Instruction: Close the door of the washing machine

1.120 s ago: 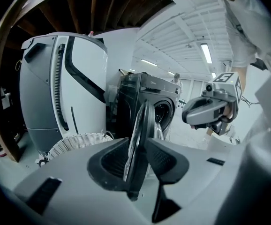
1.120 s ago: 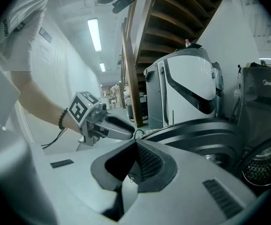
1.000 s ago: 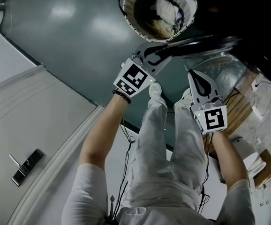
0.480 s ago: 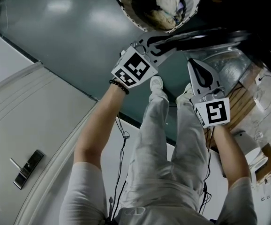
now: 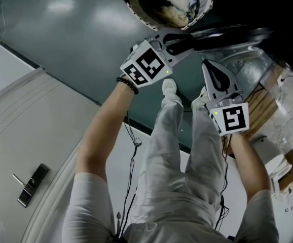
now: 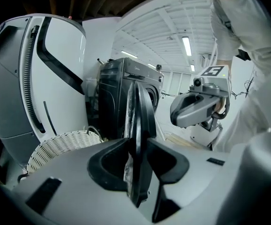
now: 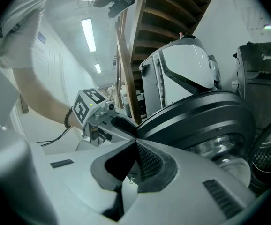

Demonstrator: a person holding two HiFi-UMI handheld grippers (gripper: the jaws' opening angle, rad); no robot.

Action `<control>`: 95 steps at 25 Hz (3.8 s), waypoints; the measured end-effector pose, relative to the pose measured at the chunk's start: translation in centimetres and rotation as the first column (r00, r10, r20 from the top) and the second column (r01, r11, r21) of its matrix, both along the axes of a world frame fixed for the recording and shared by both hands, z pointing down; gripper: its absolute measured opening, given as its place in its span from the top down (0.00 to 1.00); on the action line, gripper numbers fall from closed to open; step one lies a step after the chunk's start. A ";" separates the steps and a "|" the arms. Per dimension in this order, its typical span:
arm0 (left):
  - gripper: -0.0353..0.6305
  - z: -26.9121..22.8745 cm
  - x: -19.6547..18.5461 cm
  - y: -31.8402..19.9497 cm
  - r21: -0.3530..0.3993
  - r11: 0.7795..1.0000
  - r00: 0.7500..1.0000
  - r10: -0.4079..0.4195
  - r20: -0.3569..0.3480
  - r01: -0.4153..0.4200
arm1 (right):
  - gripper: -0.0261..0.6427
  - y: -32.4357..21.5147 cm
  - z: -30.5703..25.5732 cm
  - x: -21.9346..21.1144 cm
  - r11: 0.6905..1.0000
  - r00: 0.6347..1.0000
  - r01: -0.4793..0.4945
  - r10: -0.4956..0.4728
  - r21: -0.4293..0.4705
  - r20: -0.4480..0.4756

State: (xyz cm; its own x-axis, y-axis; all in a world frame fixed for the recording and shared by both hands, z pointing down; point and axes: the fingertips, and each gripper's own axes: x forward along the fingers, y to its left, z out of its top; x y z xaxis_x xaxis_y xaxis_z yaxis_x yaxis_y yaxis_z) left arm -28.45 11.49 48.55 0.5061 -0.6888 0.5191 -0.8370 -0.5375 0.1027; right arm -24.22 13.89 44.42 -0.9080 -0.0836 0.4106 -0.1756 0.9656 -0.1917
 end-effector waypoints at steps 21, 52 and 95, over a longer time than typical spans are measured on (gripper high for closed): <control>0.84 0.0 1.2 0.6 0.015 0.999 0.998 -0.050 0.046 0.049 | 0.94 0.8 2.2 3.8 0.998 0.996 -0.067 0.066 -0.012 -0.061; 0.83 0.2 16.1 4.8 -0.054 0.911 0.913 -0.407 0.038 0.409 | 0.94 6.1 7.1 20.8 0.940 0.904 -0.333 0.341 0.073 -0.258; 0.75 1.1 31.0 2.1 -0.320 0.855 0.890 -0.451 -0.071 0.408 | 0.72 6.0 10.9 29.5 0.861 0.834 -0.508 0.483 -0.032 -0.267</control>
